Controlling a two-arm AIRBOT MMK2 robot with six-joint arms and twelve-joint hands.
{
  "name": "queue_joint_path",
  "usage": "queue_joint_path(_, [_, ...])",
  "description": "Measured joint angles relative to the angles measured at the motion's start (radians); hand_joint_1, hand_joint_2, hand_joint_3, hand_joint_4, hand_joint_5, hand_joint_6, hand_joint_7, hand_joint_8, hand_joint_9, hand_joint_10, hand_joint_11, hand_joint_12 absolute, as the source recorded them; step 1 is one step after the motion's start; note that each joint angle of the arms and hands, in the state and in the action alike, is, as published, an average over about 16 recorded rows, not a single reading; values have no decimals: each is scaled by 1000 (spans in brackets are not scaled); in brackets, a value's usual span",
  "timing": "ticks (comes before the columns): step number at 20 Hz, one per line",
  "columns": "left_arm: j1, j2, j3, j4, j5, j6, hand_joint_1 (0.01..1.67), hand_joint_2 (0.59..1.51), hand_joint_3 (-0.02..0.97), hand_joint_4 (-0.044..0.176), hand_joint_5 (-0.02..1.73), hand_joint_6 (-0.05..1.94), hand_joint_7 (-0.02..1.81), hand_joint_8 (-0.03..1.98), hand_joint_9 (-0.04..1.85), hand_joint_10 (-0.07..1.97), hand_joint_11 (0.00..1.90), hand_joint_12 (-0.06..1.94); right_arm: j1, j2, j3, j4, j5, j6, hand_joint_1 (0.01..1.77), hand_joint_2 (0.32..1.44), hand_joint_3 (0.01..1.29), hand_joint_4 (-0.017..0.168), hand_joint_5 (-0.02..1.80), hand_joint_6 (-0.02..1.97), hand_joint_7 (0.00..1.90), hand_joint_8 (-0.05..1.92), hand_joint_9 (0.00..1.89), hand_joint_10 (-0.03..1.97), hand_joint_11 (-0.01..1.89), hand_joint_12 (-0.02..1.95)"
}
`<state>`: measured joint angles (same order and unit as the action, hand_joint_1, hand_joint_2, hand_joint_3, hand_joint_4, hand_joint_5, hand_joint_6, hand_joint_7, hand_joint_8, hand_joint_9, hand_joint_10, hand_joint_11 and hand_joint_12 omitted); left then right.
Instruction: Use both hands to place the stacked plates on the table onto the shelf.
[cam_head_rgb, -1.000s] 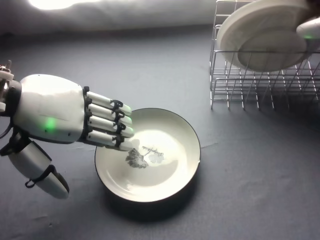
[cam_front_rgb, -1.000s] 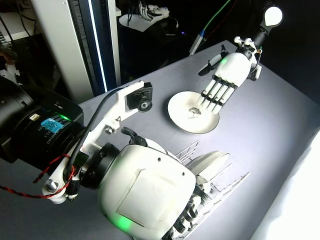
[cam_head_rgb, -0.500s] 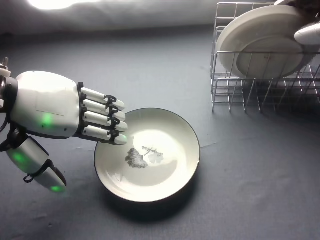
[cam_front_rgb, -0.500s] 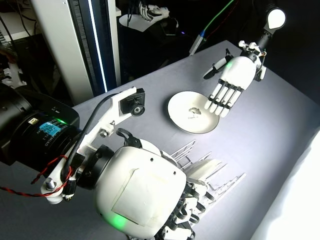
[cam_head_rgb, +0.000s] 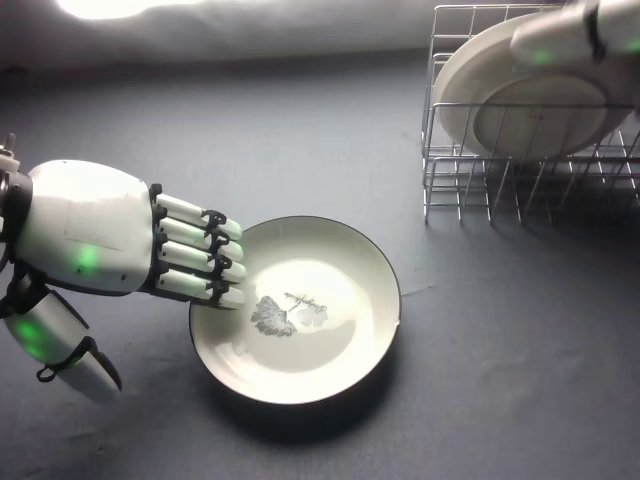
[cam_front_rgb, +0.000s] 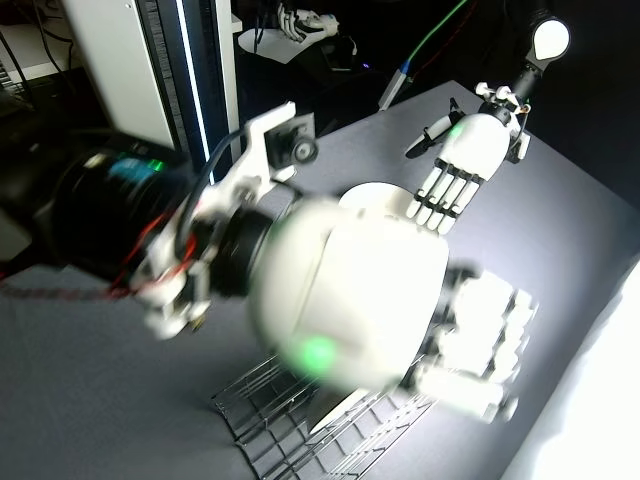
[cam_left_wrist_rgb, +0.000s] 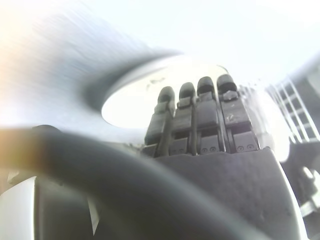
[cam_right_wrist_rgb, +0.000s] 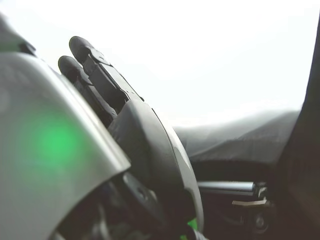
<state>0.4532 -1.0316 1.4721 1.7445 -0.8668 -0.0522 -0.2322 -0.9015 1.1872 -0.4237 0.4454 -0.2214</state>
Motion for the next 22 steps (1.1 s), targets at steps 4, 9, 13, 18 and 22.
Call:
queue_joint_path(4, [11,-2,3,-1,3,7,22,1081,0,-1,51,6,22,3,17,5,14,6,15,-5,-29,-268,65,-3,897,958,14,0,191,16,191,18,180,16,22,615])
queue_joint_path(9, [23,-7,10,-6,10,18,22,1082,0,-1,54,5,23,4,9,-2,14,3,-10,-12,-47,-591,151,-8,866,914,14,3,52,15,46,18,47,9,11,230])
queue_joint_path(13, [38,-13,16,-13,19,25,22,1084,0,-2,54,1,24,3,1,-12,14,-2,-36,-17,-51,-763,206,-12,896,881,14,5,20,15,13,18,20,10,11,60])
queue_joint_path(18, [66,-20,20,-25,32,31,23,1086,0,-4,44,-9,22,3,-12,-23,13,-10,-62,-30,-51,-865,236,-14,961,850,14,5,22,15,12,18,22,10,11,-1])
queue_joint_path(22, [95,-21,17,-40,43,29,23,1084,0,-6,28,-18,19,3,-17,-29,12,-17,-79,-42,-56,-891,231,-16,975,845,14,5,22,15,12,18,23,11,12,-2])
